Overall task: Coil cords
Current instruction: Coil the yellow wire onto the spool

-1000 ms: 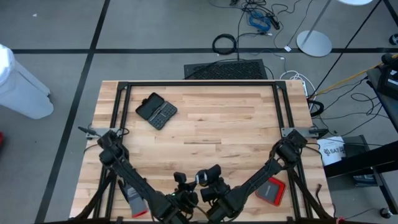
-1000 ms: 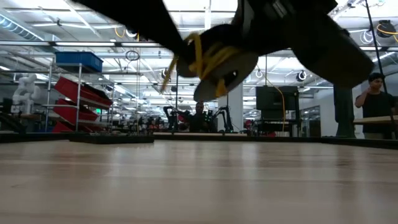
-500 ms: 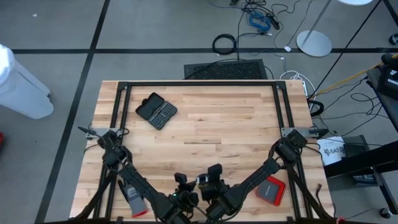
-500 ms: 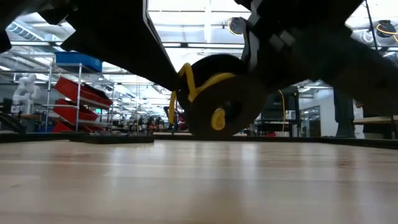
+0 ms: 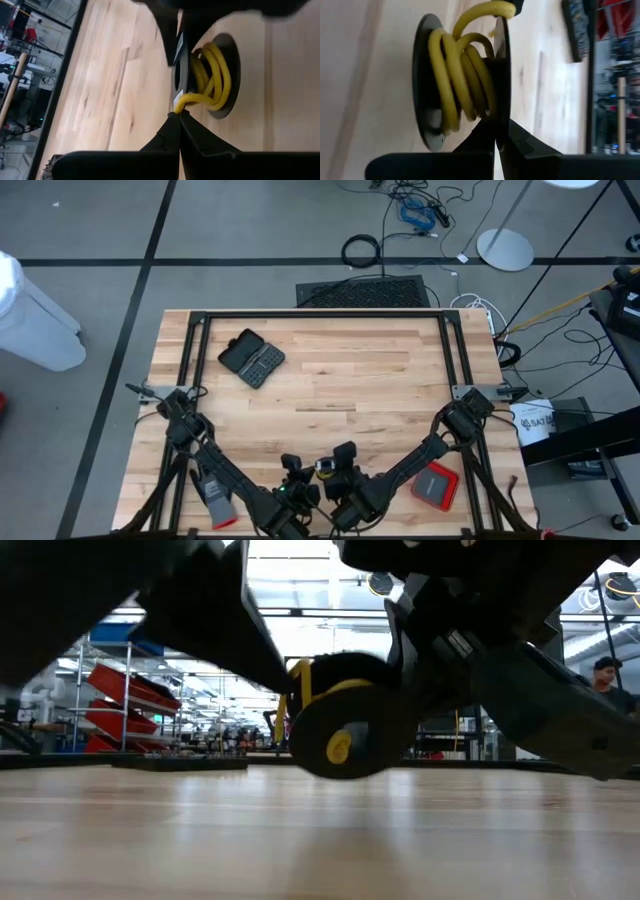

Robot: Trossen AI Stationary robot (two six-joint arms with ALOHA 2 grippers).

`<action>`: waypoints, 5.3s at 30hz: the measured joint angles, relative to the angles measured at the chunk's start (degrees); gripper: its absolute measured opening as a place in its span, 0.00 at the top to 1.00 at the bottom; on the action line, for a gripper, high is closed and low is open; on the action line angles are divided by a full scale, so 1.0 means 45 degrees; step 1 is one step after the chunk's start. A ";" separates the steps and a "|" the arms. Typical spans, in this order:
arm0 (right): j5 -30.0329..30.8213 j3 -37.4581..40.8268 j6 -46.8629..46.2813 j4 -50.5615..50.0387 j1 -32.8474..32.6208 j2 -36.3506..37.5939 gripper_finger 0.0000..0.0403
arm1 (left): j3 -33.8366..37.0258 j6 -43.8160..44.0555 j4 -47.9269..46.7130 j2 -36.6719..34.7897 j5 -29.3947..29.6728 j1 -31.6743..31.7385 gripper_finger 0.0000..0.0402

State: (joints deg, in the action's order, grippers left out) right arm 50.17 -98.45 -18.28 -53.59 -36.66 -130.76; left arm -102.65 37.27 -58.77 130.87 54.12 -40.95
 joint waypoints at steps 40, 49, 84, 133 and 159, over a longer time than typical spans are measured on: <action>-0.1016 -0.0015 0.0374 0.0044 0.0141 -0.0304 1.00 | 0.1380 0.0412 0.1599 0.0000 -0.1112 -0.0276 1.00; -0.1151 -0.0015 0.0746 0.0065 -0.0028 -0.0333 0.97 | 0.1375 0.0643 0.1565 0.0000 -0.1164 -0.0491 1.00; -0.1255 -0.1068 -0.0358 -0.1387 -0.0962 -0.0359 0.43 | 0.1370 0.1343 0.0968 -0.0005 -0.1130 -0.0491 1.00; -0.4529 -0.2295 -0.0241 -0.0966 -0.0931 -0.0350 0.92 | 0.0991 0.1641 0.0943 -0.1549 0.0799 -0.1753 1.00; -0.3367 -0.2118 -0.0001 -0.0421 -0.0274 -0.0345 0.93 | 0.1006 0.1644 0.0948 -0.1549 0.0814 -0.1675 1.00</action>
State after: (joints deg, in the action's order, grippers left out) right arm 35.02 -107.98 -18.29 -55.48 -37.90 -132.31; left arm -98.13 44.66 -54.50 123.90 57.78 -48.49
